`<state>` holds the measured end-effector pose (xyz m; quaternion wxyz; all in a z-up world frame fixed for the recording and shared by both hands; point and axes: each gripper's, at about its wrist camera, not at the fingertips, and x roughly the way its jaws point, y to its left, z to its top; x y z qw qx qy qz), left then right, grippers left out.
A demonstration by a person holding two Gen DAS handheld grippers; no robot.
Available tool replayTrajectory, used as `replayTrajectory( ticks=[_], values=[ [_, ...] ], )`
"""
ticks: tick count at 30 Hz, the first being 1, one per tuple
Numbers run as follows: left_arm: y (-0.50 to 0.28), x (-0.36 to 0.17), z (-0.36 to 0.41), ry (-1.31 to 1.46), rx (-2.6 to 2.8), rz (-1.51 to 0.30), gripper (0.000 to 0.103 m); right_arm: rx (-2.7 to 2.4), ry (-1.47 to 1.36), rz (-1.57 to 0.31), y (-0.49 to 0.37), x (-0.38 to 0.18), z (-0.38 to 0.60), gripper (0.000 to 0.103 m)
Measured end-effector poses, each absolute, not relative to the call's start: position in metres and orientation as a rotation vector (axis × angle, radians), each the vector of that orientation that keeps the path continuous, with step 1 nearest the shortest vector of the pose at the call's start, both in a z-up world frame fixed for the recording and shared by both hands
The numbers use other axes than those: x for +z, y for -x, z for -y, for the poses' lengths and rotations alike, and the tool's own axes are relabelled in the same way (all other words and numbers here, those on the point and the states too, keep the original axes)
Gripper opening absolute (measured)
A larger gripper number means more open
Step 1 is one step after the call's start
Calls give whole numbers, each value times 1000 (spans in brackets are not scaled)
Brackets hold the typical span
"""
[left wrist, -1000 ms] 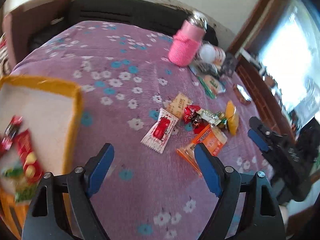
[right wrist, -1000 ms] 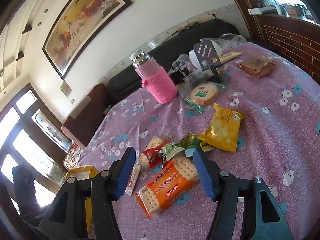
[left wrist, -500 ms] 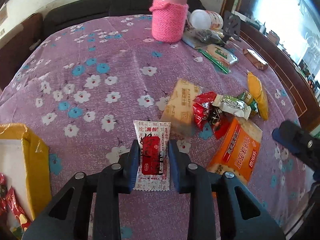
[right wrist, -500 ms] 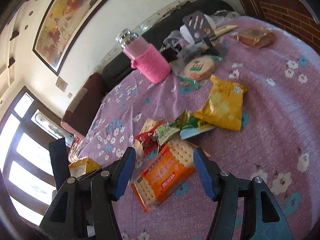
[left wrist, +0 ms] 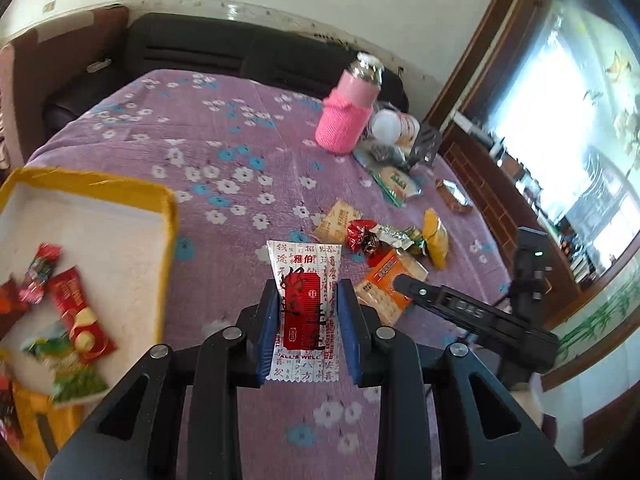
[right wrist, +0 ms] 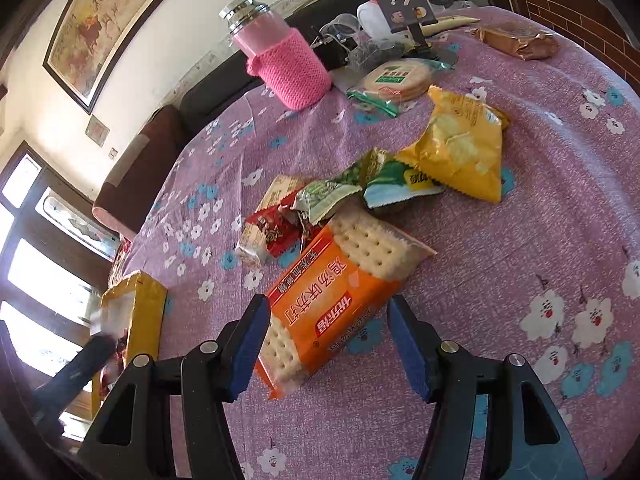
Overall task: Organize snacks
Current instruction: 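Grasp the white-red sauce packet with the left gripper while the right approaches the orange cracker pack, then carry the sauce packet into the tray while the right grasps the orange cracker pack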
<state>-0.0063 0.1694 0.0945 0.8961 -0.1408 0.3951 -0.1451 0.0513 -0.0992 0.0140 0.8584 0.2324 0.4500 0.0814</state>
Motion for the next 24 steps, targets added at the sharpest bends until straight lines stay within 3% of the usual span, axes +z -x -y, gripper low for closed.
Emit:
replayTrajectory(
  ticks=[14,24],
  values=[
    [92,113,-265,446,-193,-691,26,110,-543,-980,-63,14,88,75],
    [116,99,-308,516,-175,-647,26,-113,-316,-1053,-90,17,41,85]
  ],
)
